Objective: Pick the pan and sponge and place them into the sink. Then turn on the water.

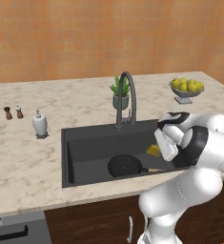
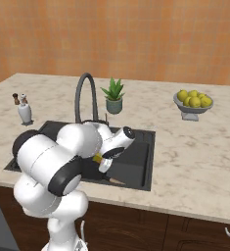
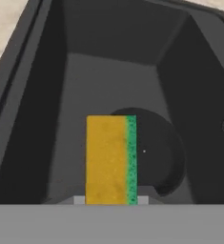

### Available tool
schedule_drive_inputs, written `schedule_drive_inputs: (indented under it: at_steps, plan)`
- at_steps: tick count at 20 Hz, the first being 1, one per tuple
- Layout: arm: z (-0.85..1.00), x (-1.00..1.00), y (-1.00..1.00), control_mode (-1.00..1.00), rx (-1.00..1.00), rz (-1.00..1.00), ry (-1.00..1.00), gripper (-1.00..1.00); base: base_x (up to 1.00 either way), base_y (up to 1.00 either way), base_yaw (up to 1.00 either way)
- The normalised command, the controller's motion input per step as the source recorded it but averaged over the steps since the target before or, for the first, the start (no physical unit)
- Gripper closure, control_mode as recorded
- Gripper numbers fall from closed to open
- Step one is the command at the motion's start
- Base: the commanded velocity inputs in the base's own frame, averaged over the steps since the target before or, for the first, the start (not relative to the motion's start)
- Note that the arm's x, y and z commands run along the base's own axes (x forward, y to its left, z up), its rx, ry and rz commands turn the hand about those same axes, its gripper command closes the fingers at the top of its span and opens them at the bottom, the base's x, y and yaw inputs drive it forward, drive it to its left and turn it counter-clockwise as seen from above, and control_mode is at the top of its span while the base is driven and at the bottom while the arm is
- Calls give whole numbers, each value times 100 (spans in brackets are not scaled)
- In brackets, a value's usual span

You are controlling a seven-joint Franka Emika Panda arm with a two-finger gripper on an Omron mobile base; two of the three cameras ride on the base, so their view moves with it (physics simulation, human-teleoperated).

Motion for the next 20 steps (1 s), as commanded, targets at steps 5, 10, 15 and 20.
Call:
schedule_drive_inputs:
  at_steps: [5,10,15,20]
  plan:
    - [-57,22,4,-100,1,10,-3,100,0,0,0]
    - [-51,24,0,-100,3,11,0,100,0,0,0]
    - [-54,31,0,-100,3,12,0,100,0,0,0]
    - [-67,25,0,-100,1,10,0,100,0,0,0]
